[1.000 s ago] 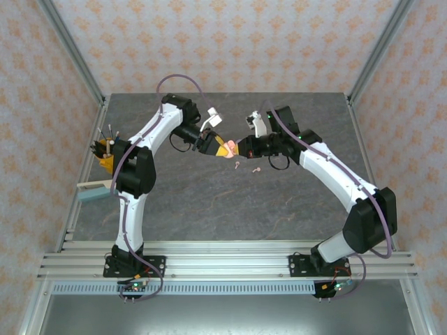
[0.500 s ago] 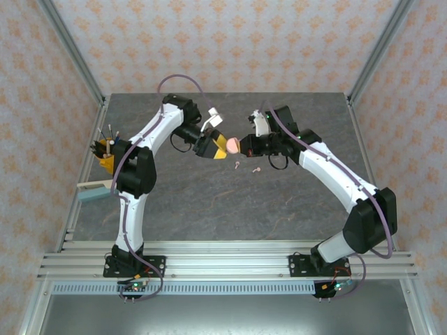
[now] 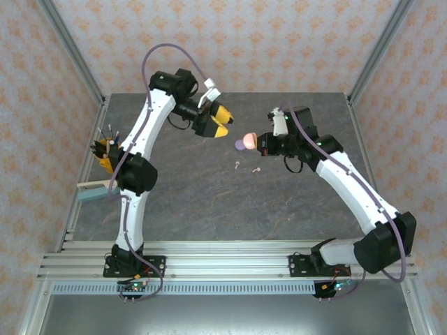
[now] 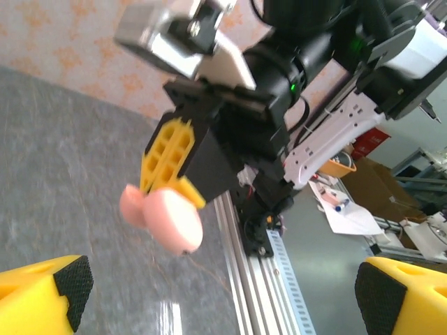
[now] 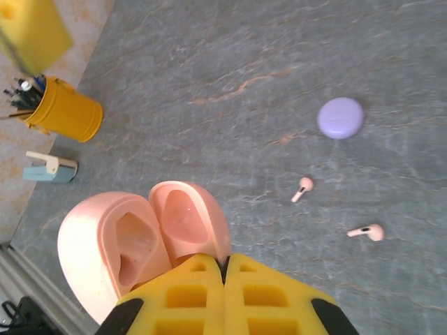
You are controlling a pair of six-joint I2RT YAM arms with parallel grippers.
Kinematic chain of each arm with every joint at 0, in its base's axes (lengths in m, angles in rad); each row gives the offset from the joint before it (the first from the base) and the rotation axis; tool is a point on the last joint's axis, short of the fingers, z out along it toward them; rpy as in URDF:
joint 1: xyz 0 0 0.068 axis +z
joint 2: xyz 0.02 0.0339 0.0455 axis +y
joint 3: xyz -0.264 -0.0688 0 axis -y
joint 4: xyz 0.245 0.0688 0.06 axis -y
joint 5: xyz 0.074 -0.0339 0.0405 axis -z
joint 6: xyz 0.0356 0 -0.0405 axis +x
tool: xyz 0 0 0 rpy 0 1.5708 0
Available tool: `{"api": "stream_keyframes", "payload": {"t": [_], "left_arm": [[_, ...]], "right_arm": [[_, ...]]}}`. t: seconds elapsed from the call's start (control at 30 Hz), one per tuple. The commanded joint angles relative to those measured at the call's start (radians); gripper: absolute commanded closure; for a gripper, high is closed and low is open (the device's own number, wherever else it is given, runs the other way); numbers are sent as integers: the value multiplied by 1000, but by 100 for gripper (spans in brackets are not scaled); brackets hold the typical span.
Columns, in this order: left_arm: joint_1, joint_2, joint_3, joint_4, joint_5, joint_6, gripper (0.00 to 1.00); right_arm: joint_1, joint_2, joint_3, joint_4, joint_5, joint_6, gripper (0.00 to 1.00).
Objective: Insert wireless bluetooth earbuds into charging case
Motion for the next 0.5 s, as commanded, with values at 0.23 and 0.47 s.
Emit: {"api": "stream_keyframes", "payload": {"t": [0.23,0.47], "left_arm": [[-77,213,163,-170,147,-63,1],[-56,164,120,-170,110,-11,2]], "right_arm": [[-68,-152,-98,-29,89,50,100],[-73,-160,-109,-16,90,61,100]]}}
